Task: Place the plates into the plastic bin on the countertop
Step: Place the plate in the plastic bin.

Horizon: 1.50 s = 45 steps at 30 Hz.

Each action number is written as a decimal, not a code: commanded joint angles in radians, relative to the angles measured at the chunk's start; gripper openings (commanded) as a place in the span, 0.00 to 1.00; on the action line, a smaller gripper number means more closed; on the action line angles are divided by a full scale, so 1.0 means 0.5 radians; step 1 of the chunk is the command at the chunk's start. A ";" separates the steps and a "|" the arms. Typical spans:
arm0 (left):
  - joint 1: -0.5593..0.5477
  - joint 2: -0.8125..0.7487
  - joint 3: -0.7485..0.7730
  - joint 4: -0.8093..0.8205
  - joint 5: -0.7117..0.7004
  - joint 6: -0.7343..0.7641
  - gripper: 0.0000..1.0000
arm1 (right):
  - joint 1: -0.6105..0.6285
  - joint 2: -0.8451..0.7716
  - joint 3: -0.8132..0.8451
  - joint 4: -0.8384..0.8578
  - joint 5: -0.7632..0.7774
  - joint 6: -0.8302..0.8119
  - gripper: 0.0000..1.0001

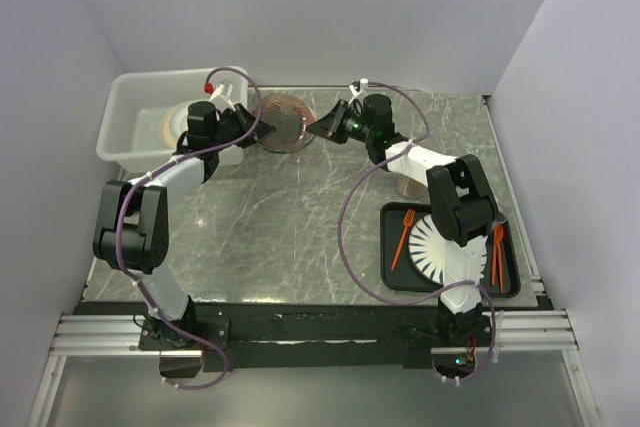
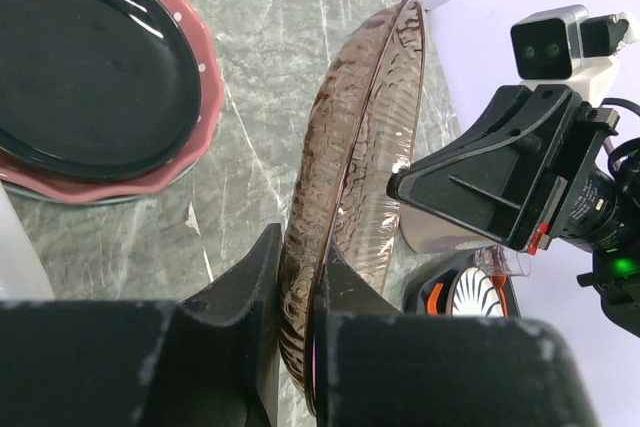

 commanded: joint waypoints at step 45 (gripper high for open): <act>0.064 -0.063 0.182 -0.110 -0.229 0.036 0.01 | 0.022 -0.421 -0.304 -0.053 0.142 -0.295 1.00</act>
